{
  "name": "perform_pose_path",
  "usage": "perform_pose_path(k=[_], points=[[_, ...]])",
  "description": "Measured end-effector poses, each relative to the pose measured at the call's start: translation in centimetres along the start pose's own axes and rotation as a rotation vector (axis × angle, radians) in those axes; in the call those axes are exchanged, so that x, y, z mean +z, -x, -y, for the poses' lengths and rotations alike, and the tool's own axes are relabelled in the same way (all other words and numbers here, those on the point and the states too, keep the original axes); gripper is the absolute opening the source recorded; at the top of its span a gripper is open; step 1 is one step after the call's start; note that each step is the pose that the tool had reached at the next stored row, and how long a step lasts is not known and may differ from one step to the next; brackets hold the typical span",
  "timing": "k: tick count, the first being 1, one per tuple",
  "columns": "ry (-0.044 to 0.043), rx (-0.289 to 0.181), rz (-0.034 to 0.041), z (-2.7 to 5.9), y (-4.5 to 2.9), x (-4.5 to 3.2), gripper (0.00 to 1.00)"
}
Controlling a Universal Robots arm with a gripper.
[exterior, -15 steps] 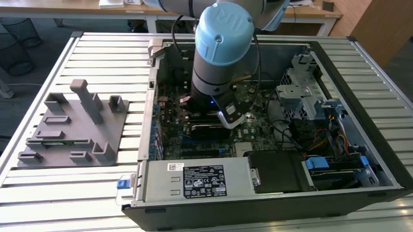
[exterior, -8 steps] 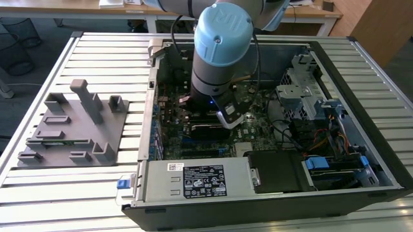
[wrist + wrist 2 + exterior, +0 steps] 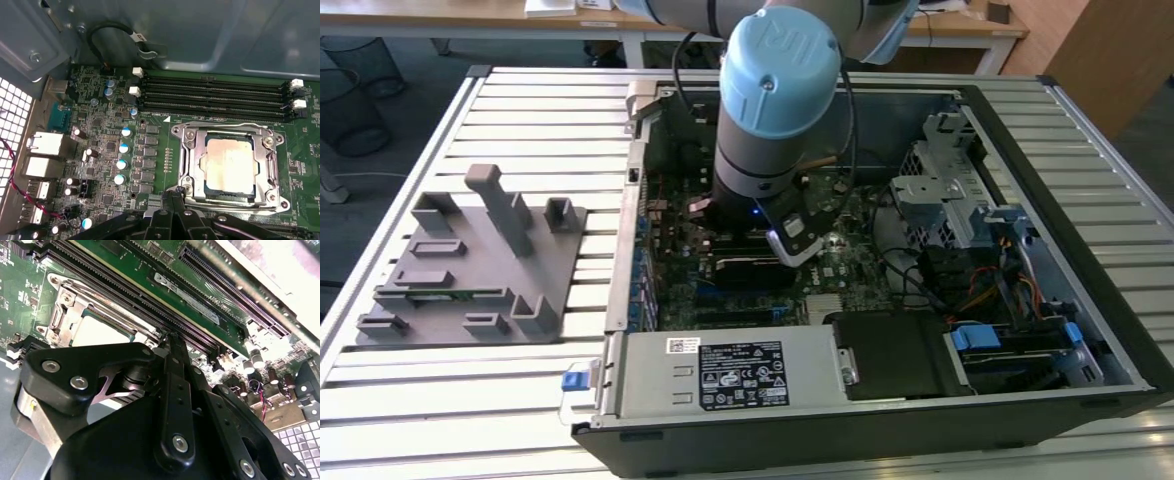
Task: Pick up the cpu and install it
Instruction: 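Install the second cpu locking lever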
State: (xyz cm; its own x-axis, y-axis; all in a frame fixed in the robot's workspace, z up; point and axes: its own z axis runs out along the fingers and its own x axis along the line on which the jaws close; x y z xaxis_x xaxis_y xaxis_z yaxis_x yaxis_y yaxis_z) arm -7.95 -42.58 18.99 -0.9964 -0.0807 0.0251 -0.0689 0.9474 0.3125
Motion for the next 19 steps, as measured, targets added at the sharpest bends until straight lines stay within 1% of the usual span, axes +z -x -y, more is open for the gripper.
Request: perform_pose_path(k=[15, 19], points=[[0.0202, -0.001, 0.0014, -0.12, -0.18, 0.3, 0.11], [0.0237, -0.001, 0.0017, -0.12, -0.22, 0.38, 0.11]])
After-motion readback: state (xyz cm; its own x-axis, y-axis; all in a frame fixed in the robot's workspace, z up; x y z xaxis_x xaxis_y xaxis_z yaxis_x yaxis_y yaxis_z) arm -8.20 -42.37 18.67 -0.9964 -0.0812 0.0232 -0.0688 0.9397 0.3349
